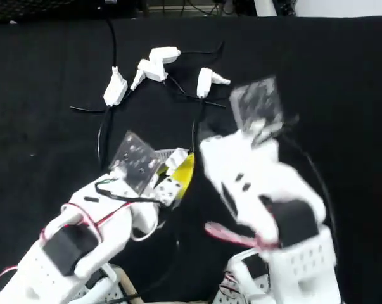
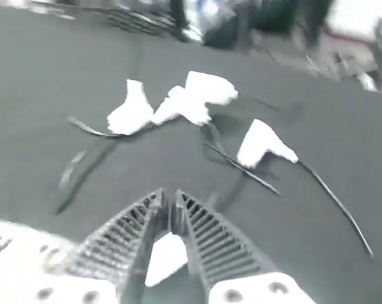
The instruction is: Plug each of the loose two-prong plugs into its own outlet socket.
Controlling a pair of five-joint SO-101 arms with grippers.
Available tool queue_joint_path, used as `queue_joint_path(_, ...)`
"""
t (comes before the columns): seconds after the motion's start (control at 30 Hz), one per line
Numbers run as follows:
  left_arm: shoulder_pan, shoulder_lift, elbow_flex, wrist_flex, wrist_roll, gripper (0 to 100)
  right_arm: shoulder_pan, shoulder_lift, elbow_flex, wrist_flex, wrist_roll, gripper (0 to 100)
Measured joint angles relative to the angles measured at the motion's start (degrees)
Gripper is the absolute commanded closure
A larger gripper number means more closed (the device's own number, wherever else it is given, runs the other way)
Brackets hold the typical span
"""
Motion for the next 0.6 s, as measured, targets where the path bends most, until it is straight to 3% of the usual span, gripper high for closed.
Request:
queue_joint_path(0.27, 0.0, -4.6, 1.7, 7.3, -4.8, 97, -5.2, -10.4, 6.5, -3.0, 4.3, 98.6)
queue_joint_path(0.6, -0.5, -10.7, 14.9, 1.5, -5.7, 97, -10.5, -5.8, 6.2, -2.7, 5.4, 98.6)
